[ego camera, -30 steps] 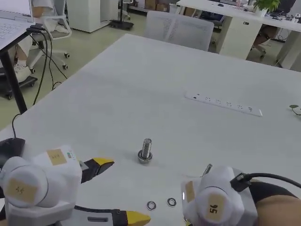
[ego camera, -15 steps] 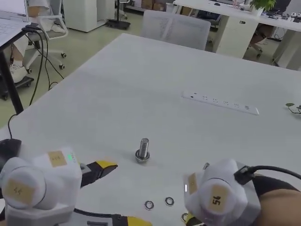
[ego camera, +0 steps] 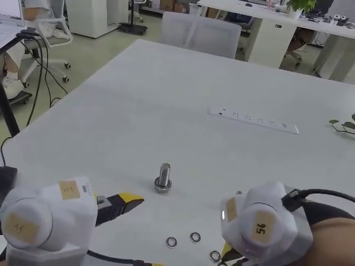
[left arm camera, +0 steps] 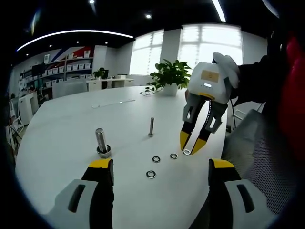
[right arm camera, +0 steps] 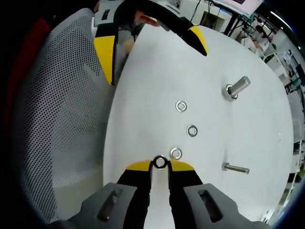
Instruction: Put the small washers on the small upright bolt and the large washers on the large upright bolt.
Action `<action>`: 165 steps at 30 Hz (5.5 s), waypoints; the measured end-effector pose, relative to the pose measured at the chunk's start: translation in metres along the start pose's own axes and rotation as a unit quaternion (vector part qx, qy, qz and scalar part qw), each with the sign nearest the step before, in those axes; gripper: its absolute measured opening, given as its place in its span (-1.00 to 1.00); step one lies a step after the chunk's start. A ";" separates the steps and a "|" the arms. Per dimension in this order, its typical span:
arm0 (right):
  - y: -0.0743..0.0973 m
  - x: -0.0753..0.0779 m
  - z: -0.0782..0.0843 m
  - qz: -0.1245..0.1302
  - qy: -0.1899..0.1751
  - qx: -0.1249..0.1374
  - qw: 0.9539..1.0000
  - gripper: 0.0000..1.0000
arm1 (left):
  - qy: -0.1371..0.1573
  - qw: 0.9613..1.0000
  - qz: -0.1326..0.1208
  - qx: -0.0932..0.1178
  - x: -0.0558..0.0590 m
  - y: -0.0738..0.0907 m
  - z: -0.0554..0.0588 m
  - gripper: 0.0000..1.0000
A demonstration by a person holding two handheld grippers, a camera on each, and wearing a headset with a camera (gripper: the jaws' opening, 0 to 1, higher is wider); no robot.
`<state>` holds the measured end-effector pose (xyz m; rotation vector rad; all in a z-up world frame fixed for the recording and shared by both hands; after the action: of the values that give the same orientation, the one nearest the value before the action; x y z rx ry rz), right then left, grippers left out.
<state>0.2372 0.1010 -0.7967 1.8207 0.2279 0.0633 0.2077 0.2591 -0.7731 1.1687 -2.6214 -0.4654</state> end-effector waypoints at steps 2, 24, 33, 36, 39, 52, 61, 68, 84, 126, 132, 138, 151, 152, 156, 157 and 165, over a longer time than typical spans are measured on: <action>0.001 0.000 0.000 0.001 -0.003 0.000 1.000 -0.72 | -0.002 1.000 0.002 -0.001 0.000 0.000 0.000 0.63; 0.026 0.008 0.002 0.015 -0.033 0.018 0.999 -0.72 | -0.011 1.000 0.026 -0.003 0.001 -0.007 -0.003 0.63; 0.037 0.017 0.007 0.023 -0.037 0.013 0.999 -0.72 | -0.011 0.999 0.032 -0.003 0.000 -0.010 -0.002 0.63; 0.042 0.022 0.010 0.027 -0.040 0.010 0.999 -0.72 | -0.011 0.999 0.033 -0.003 0.000 -0.011 -0.002 0.63; 0.048 0.029 0.012 0.032 -0.043 0.011 0.999 -0.72 | -0.011 0.999 0.034 -0.003 0.000 -0.011 -0.002 0.63; 0.074 0.060 0.016 0.064 -0.052 0.015 0.997 -0.72 | -0.009 0.999 0.035 -0.006 -0.002 -0.015 -0.001 0.63; 0.079 0.081 0.015 0.073 -0.056 0.020 0.996 -0.73 | -0.007 0.999 0.032 -0.006 -0.003 -0.017 -0.001 0.63; 0.076 0.090 0.013 0.071 -0.055 0.021 0.996 -0.73 | -0.004 1.000 0.030 -0.007 -0.004 -0.018 -0.001 0.63; 0.070 0.110 0.013 0.063 -0.046 -0.002 0.997 -0.73 | 0.000 1.000 0.026 -0.008 -0.007 -0.018 -0.001 0.62; 0.015 0.119 0.025 0.009 -0.057 -0.032 0.998 -0.73 | 0.009 1.000 0.008 -0.013 -0.010 -0.012 0.009 0.61; 0.003 0.121 0.029 0.006 -0.062 -0.033 0.998 -0.73 | 0.010 1.000 0.005 -0.014 -0.010 -0.012 0.011 0.61; -0.003 0.122 0.030 0.006 -0.060 -0.036 0.998 -0.73 | 0.011 1.000 0.003 -0.015 -0.010 -0.011 0.011 0.60; -0.003 0.127 0.024 0.017 -0.058 -0.023 0.998 -0.72 | 0.009 1.000 0.002 -0.014 -0.010 -0.011 0.010 0.60; -0.003 0.127 0.024 0.016 -0.060 -0.023 0.998 -0.72 | 0.010 1.000 0.003 -0.015 -0.010 -0.011 0.010 0.60; -0.007 0.126 0.026 0.012 -0.062 -0.035 0.997 -0.70 | 0.009 1.000 0.002 -0.015 -0.010 -0.011 0.010 0.60; -0.008 0.126 0.026 0.013 -0.060 -0.037 0.997 -0.70 | 0.009 1.000 0.002 -0.014 -0.010 -0.010 0.010 0.60; -0.006 0.126 0.028 0.013 -0.068 -0.034 0.997 -0.58 | 0.009 1.000 0.001 -0.014 -0.010 -0.010 0.009 0.60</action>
<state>0.3644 0.0992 -0.8196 1.7515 0.1057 -0.0343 0.2175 0.2621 -0.7862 1.1561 -2.5924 -0.4862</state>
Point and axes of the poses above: the centre of the closed fingertips' face, and the gripper's own axes: y roughly backward along the fingers, x roughly to its right, z roughly out of its underside, the point moved 6 cm from there along y, roughly backward along the fingers, and after that the axes turned 8 degrees about -z, right-handed, at the moved point
